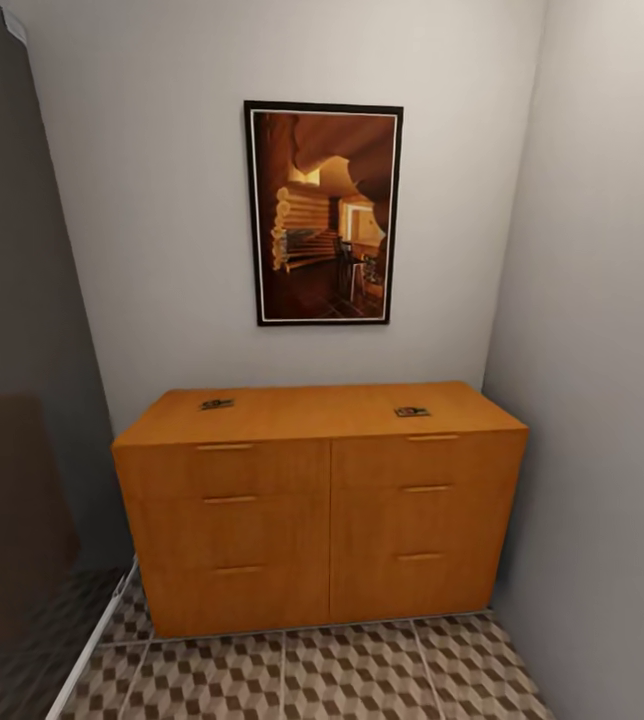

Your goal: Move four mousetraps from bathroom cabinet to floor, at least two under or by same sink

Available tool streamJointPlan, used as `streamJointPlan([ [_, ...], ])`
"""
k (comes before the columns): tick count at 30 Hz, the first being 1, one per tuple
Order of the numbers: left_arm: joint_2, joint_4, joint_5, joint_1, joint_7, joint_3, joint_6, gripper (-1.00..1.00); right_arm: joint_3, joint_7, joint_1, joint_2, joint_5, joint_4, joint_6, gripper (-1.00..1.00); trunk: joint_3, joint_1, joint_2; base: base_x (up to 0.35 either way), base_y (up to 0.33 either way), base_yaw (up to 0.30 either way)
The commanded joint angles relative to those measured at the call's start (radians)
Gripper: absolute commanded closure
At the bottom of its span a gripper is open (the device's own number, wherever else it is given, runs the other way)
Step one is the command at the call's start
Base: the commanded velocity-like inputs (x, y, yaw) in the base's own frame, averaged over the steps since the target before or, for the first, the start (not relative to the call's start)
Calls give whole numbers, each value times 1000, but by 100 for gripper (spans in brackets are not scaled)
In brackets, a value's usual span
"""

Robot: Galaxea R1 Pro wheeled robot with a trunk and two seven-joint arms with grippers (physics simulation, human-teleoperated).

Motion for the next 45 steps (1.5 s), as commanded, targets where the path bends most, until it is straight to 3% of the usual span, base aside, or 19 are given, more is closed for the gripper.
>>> streamJointPlan([
  [1,0,0,6,-1,4,-9,-3,-100,5,-5,-1,0,7,3,-2,-100,-1,1,-1,322,0,0],
  [16,0,0,7,-1,4,-9,-8,-100,5,-5,-1,0,7,3,-2,-100,-1,1,-1,280,0,0],
  [45,0,0,8,-1,6,-7,-9,-100,5,-5,-1,0,7,3,-2,-100,-1,1,-1,60,-27,0],
])
